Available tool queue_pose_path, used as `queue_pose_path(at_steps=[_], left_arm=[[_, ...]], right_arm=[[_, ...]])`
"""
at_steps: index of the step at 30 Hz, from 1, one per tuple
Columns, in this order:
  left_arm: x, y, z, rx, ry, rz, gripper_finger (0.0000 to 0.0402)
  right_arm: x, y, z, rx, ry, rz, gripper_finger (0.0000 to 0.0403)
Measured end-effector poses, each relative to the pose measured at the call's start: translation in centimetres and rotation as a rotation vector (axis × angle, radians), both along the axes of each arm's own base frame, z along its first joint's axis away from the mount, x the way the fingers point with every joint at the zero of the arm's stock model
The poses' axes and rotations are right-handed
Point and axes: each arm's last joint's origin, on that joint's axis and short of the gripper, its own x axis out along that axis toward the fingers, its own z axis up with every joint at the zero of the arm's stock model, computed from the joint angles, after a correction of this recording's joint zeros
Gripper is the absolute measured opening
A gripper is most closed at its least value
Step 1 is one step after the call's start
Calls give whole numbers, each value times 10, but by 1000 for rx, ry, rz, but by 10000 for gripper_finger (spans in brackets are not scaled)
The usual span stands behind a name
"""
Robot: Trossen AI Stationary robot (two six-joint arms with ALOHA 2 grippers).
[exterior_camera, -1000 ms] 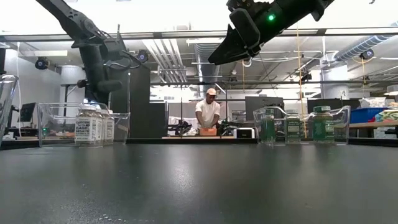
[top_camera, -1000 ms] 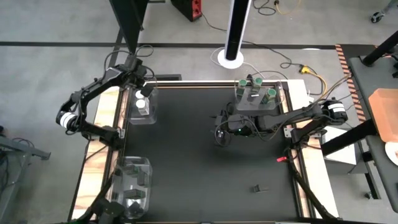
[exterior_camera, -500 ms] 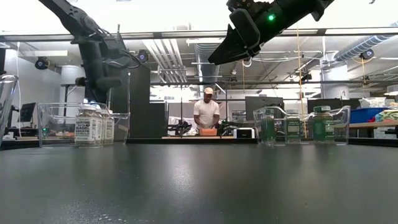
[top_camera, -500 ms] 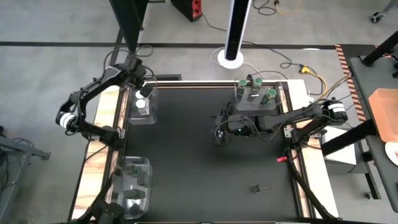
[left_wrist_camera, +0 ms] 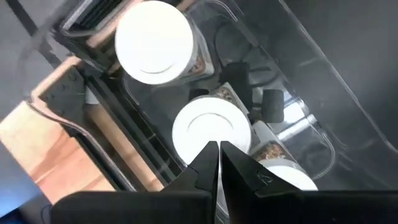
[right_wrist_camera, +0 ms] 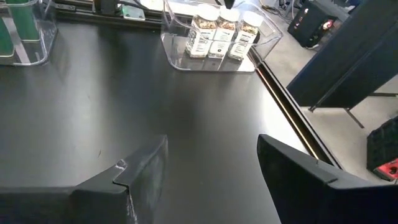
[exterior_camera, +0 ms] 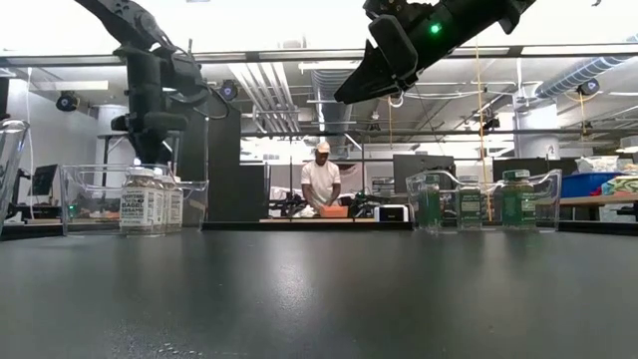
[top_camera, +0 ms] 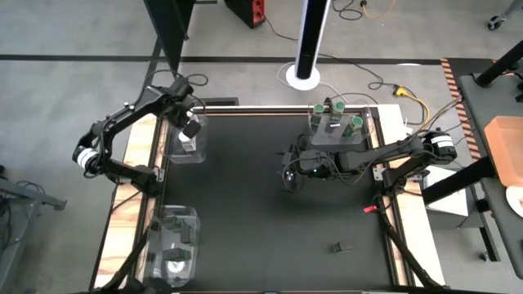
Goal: Sort spices by type
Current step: Adjust the white seasoning bottles in the top left transparent bin
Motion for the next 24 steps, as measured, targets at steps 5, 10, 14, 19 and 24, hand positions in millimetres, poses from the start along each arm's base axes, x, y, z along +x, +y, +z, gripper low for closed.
queue_pose_path(at_steps=[5, 10, 14, 19, 24], left_arm=[[3, -1, 0, 14, -1, 15, 0], [6, -4, -2, 8, 6, -14, 0], [8, -5, -2, 7, 19, -69, 0], [9, -6, -2, 1, 10, -110, 0], [10, -6, -2, 1, 9, -136, 0]], right_arm=[[0, 0, 0, 0, 1, 0, 239], [1, 0, -2, -1, 9, 0, 247], [1, 0, -4, -5, 14, 2, 253], [1, 0, -4, -4, 14, 2, 252], [2, 0, -4, -4, 15, 2, 243]])
